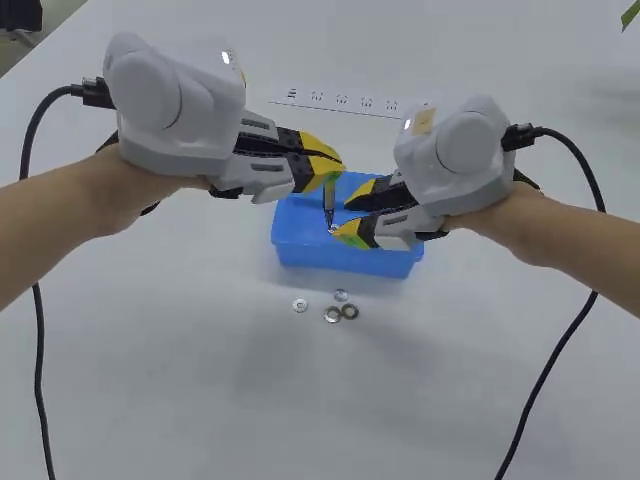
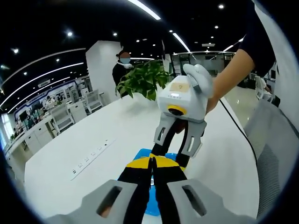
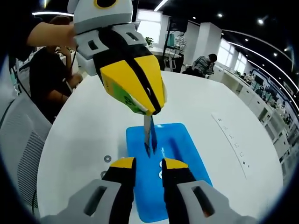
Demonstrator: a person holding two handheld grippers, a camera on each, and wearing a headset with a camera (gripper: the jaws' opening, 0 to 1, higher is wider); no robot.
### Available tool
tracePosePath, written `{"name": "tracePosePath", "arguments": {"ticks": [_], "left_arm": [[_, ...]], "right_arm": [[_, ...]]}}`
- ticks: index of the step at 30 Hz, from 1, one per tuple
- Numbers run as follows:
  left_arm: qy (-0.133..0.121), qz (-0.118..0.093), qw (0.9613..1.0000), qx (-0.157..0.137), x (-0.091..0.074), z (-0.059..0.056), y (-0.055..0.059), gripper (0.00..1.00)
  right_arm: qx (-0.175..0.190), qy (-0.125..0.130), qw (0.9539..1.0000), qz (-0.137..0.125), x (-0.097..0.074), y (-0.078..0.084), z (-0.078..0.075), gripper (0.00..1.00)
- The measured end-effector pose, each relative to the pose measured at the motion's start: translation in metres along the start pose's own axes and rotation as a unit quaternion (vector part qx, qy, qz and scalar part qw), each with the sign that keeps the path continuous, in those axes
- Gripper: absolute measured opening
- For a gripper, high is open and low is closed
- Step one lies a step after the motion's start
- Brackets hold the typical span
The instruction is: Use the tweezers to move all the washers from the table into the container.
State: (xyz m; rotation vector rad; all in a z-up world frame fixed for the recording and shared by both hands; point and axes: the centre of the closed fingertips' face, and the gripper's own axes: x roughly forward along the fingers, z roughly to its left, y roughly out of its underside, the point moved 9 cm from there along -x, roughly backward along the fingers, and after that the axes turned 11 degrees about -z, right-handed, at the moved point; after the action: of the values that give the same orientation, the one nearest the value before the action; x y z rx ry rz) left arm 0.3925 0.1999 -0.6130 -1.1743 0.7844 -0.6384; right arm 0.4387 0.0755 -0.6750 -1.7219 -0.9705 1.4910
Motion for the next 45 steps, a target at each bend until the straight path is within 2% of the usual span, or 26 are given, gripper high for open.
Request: {"name": "tracePosePath", "arguments": {"ticks": [5, 8, 15, 21, 23, 25, 29, 34, 36, 40, 45], "left_arm": [[0.006, 0.009, 0.9998, 0.017, -0.008, -0.01, -0.007, 0.04], [0.013, 0.012, 0.9995, 0.028, -0.012, -0.019, -0.01, 0.04], [0.013, 0.016, 0.9992, 0.035, -0.024, -0.038, -0.013, 0.04], [0.015, 0.011, 0.9995, 0.025, -0.027, -0.057, -0.008, 0.04], [0.016, 0.006, 0.9996, 0.022, -0.028, -0.061, -0.005, 0.04], [0.016, -0.001, 0.9997, 0.016, -0.028, -0.066, -0.002, 0.04], [0.02, -0.003, 0.9998, 0.009, -0.027, -0.073, 0.003, 0.04], [0.029, -0.009, 0.9995, 0.004, -0.024, -0.08, 0.01, 0.04], [0.034, -0.006, 0.9994, 0.003, -0.022, -0.082, 0.014, 0.04], [0.041, -0.004, 0.9991, -0.003, -0.019, -0.085, 0.02, 0.04], [0.05, -0.003, 0.9987, -0.012, -0.014, -0.086, 0.026, 0.04]], "right_arm": [[-0.011, 0.025, 0.9996, 0.001, -0.014, -0.002, 0.002, 0.3], [-0.013, 0.029, 0.9995, -0.003, -0.022, -0.002, 0.007, 0.33], [-0.014, 0.041, 0.999, 0.008, -0.044, 0.013, 0.023, 0.41], [0.007, 0.055, 0.9985, 0.002, -0.062, 0.025, 0.034, 0.51], [0.0, 0.076, 0.9971, 0.0, -0.068, 0.029, 0.037, 0.52], [0.005, 0.076, 0.9971, 0.0, -0.073, 0.032, 0.041, 0.55], [0.021, 0.077, 0.9968, -0.007, -0.079, 0.039, 0.051, 0.62], [0.028, 0.077, 0.9966, -0.004, -0.081, 0.049, 0.06, 0.68], [0.055, 0.078, 0.9953, -0.016, -0.08, 0.052, 0.064, 0.68], [0.081, 0.078, 0.9934, -0.019, -0.079, 0.06, 0.069, 0.71], [0.086, 0.071, 0.9936, -0.013, -0.077, 0.068, 0.075, 0.71]]}}
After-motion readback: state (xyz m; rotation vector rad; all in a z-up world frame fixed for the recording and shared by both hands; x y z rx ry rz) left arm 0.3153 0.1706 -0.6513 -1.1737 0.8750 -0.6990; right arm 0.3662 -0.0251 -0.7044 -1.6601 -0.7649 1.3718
